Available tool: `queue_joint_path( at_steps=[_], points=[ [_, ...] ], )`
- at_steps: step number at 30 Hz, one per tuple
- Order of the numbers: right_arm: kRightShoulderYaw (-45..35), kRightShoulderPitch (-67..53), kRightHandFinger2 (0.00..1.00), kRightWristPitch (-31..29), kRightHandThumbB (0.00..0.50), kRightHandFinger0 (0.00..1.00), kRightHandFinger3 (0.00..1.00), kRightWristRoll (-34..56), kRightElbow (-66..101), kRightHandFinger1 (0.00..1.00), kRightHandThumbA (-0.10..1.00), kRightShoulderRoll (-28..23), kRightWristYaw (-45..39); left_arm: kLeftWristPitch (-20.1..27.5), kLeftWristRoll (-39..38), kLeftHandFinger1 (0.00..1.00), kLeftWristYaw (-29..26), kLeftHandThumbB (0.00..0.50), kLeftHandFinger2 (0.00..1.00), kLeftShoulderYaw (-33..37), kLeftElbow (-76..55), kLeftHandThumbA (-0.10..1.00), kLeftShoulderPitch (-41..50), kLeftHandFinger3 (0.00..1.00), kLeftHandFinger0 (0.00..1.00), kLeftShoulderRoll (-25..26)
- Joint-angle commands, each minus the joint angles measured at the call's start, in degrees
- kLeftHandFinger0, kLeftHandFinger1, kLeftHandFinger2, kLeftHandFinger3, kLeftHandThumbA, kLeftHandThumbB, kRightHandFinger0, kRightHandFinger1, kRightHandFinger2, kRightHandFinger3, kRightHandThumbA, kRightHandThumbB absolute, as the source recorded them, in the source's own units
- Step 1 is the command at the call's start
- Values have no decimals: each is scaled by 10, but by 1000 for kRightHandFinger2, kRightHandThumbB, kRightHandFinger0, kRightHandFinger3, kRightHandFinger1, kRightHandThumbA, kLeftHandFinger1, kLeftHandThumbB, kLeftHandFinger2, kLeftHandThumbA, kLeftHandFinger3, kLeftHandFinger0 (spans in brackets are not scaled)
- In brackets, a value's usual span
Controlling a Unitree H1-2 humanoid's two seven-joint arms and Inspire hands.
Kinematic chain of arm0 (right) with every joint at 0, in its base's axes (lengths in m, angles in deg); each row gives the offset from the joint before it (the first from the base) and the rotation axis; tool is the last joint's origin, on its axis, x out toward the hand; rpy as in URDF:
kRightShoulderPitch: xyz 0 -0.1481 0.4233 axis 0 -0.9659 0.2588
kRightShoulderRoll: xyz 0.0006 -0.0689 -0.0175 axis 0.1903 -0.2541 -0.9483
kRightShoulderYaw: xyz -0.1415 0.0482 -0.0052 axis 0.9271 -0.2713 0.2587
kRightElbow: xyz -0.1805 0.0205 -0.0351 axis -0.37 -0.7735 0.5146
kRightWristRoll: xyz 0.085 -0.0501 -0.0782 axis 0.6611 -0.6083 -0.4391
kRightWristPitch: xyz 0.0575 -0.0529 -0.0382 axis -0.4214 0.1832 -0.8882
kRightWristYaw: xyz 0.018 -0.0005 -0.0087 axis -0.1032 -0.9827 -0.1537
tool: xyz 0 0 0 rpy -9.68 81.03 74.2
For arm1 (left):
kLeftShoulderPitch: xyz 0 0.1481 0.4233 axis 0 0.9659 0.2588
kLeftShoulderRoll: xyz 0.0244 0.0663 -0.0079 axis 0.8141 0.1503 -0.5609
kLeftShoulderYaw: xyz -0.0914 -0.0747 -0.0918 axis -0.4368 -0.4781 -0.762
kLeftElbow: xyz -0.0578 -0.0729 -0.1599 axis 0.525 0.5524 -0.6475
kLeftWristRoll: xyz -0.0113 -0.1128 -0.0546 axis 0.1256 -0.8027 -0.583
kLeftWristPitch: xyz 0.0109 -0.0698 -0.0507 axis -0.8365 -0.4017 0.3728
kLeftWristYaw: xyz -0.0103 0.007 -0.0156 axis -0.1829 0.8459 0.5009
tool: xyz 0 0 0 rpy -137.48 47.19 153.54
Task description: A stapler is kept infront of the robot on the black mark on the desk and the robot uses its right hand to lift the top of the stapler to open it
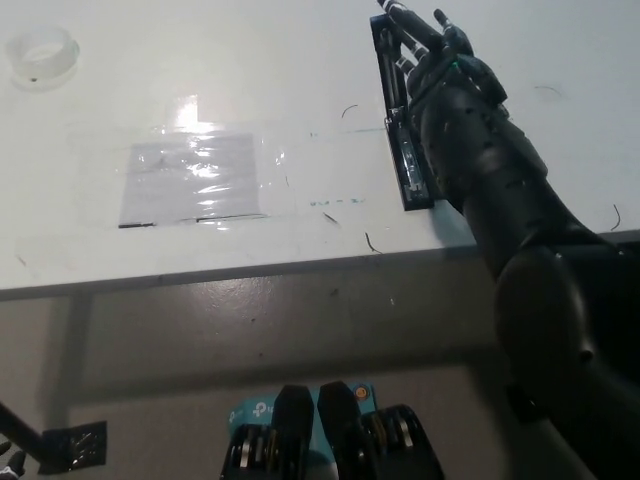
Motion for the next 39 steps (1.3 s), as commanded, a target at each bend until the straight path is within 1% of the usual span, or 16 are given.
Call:
queue_joint_path(
  at_steps=[1, 4, 6, 7, 10, 12, 15, 18, 19, 21, 23, 26, 31, 35, 38, 39],
  points=[
    [13, 32, 829, -4, 79, 582, 1000, -9, 54, 732, 897, 3, -65, 2, 1, 557, -10, 23, 728, -5, -20, 793, -1, 911, 432, 6],
    [24, -52, 875, 76, 44, 633, 1000, 4, 219, 775, 917, 18, -55, 3, -6, 526, -8, 49, 698, -9, -20, 790, -2, 878, 396, 7],
    [32, -127, 880, 159, 19, 682, 1000, 26, 371, 783, 955, 30, -37, 6, -5, 542, -6, 38, 718, -10, -20, 793, -2, 893, 410, 7],
    [33, -129, 882, 163, 18, 686, 1000, 28, 377, 785, 959, 31, -37, 6, -6, 544, -6, 37, 721, -12, -21, 794, -3, 896, 410, 8],
    [42, -194, 945, 231, 0, 751, 1000, 50, 506, 836, 991, 40, -20, 6, -5, 557, -5, 23, 740, -12, -23, 799, -2, 896, 436, 8],
    [76, -261, 975, 262, 0, 773, 1000, 98, 608, 868, 1000, 38, -1, 3, -7, 556, -5, 17, 730, -13, -21, 799, -5, 891, 448, 9],
    [121, -315, 922, 262, 0, 714, 1000, 143, 673, 817, 980, 33, 49, 8, -2, 540, -6, 24, 734, -12, -16, 804, -7, 909, 425, 9],
    [161, -356, 920, 262, 0, 724, 1000, 193, 712, 814, 977, 23, 75, 4, -7, 534, -6, 28, 736, -15, -20, 800, -9, 916, 411, 11],
    [171, -372, 941, 262, 0, 728, 1000, 203, 724, 832, 983, 21, 72, 3, -7, 547, -4, 26, 742, -14, -19, 806, -9, 925, 417, 12],
    [209, -417, 1000, 262, 0, 804, 1000, 240, 759, 905, 1000, 11, 68, 9, -7, 538, -5, 38, 725, -16, -12, 800, -11, 905, 404, 11],
    [228, -439, 1000, 262, 0, 767, 1000, 254, 779, 885, 1000, 6, 83, 10, -4, 536, -5, 39, 719, -14, -8, 805, -15, 897, 425, 13],
    [246, -456, 1000, 262, 0, 754, 1000, 263, 792, 878, 1000, 1, 87, 4, -5, 524, -8, 37, 707, -16, -13, 803, -18, 890, 408, 12],
    [277, -508, 1000, 262, 0, 820, 1000, 313, 825, 912, 1000, -23, 105, 3, -5, 522, -6, 40, 706, -16, -15, 806, -17, 902, 385, 13],
    [284, -521, 1000, 262, 0, 812, 1000, 350, 853, 897, 1000, -52, 129, 1, -4, 534, -7, 50, 703, -16, -14, 814, -21, 899, 408, 14],
    [286, -521, 1000, 262, 0, 835, 1000, 372, 873, 928, 1000, -76, 139, 0, -6, 544, -6, 42, 702, -19, -14, 808, -24, 902, 410, 16],
    [280, -526, 1000, 262, 0, 830, 1000, 381, 893, 922, 1000, -97, 148, 4, -4, 553, -5, 56, 719, -18, -11, 810, -24, 908, 410, 16]
  ],
)
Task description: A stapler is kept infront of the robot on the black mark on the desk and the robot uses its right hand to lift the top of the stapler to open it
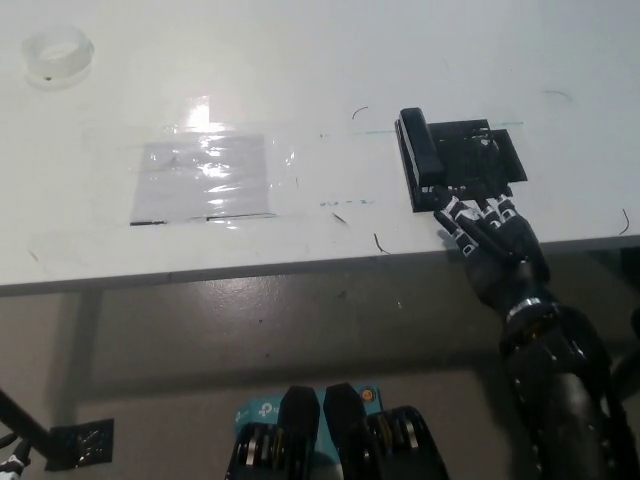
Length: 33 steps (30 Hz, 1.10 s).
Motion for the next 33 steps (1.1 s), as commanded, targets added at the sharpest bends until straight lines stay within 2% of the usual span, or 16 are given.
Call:
queue_joint_path(
  at_steps=[1, 8, 9, 10, 12, 14, 15, 18, 20, 21, 22, 24, 25, 28, 32, 33],
  points=[
    [30, 6, 1000, 49, 0, 824, 1000, 175, 145, 916, 1000, -79, 83, 14, -7, 550, -4, 58, 719, -14, -14, 807, -7, 907, 408, 23],
    [-36, -30, 1000, 49, 0, 865, 1000, 214, 197, 954, 1000, -143, 73, 10, -4, 544, -6, 49, 706, -17, -17, 803, -10, 899, 402, 25],
    [-57, -54, 973, 49, 0, 804, 1000, 172, 194, 879, 1000, -157, 43, 11, -8, 556, -3, 39, 707, -18, -16, 805, -10, 903, 422, 25],
    [-80, -72, 936, 49, 19, 788, 1000, 146, 183, 860, 1000, -158, 31, 14, -9, 562, -1, 40, 710, -18, -14, 806, -9, 902, 435, 26],
    [-103, -90, 923, 42, 16, 769, 1000, 120, 160, 846, 1000, -155, 2, 14, -11, 551, 0, 45, 702, -20, -13, 801, -10, 898, 414, 27],
    [-113, -109, 904, 11, 48, 773, 1000, 72, 122, 836, 960, -159, -34, 10, -9, 548, -3, 50, 693, -20, -15, 798, -10, 892, 415, 27],
    [-110, -123, 880, -18, 66, 747, 988, 13, 68, 807, 907, -171, -59, 9, -9, 541, -4, 49, 692, -20, -18, 798, -9, 897, 404, 27],
    [-110, -132, 827, -63, 77, 705, 933, -40, 8, 769, 804, -170, -79, 1, -11, 538, -5, 47, 690, -21, -19, 796, -13, 912, 411, 30],
    [-110, -133, 796, -85, 65, 652, 919, -61, -23, 731, 815, -166, -94, 0, -10, 557, -4, 46, 701, -21, -19, 802, -13, 923, 436, 31],
    [-104, -133, 765, -125, 56, 612, 904, -92, -86, 699, 840, -166, -114, 3, -8, 560, -3, 53, 707, -20, -14, 804, -14, 924, 436, 33],
    [-106, -133, 759, -127, 52, 605, 899, -94, -87, 693, 847, -165, -117, 3, -8, 559, -3, 53, 708, -20, -14, 803, -14, 924, 435, 33],
    [-106, -133, 696, -160, 79, 543, 832, -118, -136, 614, 821, -155, -124, 5, -8, 556, -2, 44, 718, -20, -11, 805, -15, 921, 418, 35],
    [-108, -132, 671, -169, 62, 523, 816, -121, -151, 588, 817, -149, -126, 5, -10, 547, -1, 55, 717, -20, -12, 804, -15, 918, 412, 34],
    [-111, -128, 601, -191, 74, 478, 773, -133, -181, 520, 807, -136, -135, 7, -11, 547, 1, 58, 720, -20, -11, 799, -15, 921, 417, 34],
    [-109, -127, 570, -208, 101, 425, 713, -155, -192, 477, 787, -123, -146, 15, -7, 548, 2, 69, 717, -18, 2, 800, -22, 925, 431, 37],
    [-102, -128, 570, -211, 82, 424, 708, -170, -189, 476, 791, -123, -149, 17, -7, 543, 4, 66, 719, -17, 5, 802, -23, 923, 422, 38]
  ],
)
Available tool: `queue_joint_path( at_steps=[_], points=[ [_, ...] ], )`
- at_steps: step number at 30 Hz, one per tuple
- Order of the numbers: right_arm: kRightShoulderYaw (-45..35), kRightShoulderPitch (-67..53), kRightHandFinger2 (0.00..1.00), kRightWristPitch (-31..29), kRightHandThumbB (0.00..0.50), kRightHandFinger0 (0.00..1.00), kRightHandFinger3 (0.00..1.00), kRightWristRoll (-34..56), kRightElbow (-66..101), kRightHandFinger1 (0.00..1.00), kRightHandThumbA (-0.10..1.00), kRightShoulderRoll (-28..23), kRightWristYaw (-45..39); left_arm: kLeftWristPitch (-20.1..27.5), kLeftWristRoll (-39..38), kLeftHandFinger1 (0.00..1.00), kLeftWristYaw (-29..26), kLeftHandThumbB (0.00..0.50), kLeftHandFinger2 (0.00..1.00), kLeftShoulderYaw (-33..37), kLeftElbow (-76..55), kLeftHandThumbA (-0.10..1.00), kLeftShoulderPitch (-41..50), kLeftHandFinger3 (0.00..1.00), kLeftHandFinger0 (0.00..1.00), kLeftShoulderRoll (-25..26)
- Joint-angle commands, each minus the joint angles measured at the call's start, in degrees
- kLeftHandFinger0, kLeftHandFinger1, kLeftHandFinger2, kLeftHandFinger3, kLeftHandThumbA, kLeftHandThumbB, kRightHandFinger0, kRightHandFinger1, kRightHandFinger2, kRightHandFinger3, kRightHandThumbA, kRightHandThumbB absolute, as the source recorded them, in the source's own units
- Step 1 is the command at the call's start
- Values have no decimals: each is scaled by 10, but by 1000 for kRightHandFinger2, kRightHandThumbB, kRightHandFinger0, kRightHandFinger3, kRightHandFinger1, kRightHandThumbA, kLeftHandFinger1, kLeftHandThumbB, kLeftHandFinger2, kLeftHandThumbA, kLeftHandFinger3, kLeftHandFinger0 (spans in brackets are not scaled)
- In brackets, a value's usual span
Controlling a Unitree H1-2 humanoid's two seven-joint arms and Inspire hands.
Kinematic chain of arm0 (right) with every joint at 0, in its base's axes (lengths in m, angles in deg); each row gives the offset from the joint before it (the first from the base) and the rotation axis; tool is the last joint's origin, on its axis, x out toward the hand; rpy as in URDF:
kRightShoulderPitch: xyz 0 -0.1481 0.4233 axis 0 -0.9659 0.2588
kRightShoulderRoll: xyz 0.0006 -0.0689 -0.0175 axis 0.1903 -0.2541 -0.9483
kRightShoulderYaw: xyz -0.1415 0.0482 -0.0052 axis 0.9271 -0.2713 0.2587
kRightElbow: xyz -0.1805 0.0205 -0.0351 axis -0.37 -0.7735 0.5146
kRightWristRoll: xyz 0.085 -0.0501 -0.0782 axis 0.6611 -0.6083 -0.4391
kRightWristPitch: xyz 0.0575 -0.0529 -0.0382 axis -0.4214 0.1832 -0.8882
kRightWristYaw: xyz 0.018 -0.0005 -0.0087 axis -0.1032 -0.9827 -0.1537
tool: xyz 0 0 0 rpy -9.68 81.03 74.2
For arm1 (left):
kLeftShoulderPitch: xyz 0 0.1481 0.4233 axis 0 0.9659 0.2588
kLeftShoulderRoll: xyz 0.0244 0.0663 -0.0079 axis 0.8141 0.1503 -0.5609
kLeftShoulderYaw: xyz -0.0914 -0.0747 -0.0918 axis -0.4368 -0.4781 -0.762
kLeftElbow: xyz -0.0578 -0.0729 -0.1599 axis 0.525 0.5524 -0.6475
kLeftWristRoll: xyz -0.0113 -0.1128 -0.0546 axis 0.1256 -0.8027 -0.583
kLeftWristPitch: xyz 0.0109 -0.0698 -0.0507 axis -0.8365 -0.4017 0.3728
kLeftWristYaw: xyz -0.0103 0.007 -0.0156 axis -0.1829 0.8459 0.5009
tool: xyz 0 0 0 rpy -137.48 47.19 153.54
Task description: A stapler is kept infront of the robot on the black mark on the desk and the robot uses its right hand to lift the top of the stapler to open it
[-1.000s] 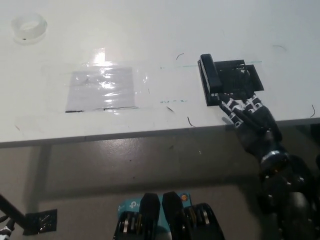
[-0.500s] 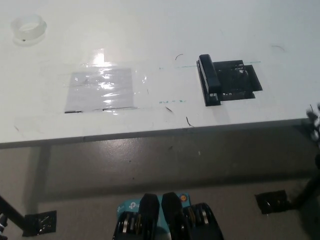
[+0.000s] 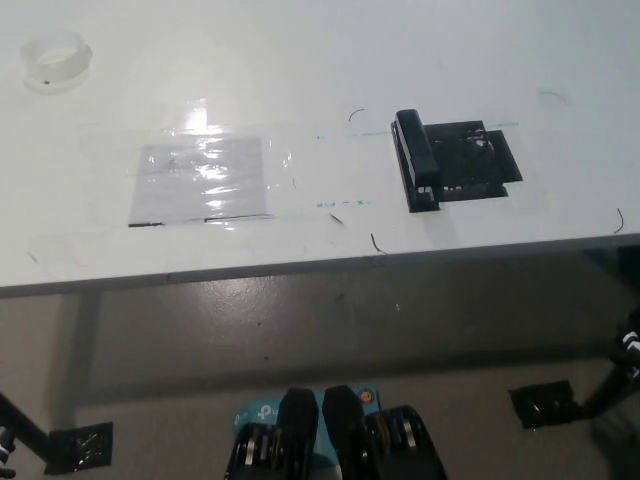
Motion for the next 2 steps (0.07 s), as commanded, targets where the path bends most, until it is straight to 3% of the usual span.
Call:
queue_joint_path(
  at_steps=[1, 2],
  points=[
    [4, 21, 575, -101, 71, 427, 707, -94, -4, 477, 811, -1, -68, 18, -3, 541, 3, 59, 721, -6, 2, 803, -12, 922, 407, 26],
    [4, 21, 575, -101, 71, 427, 707, -94, -4, 477, 811, -1, -68, 18, -3, 541, 3, 59, 721, -6, 2, 803, -12, 922, 407, 26]
  ],
)
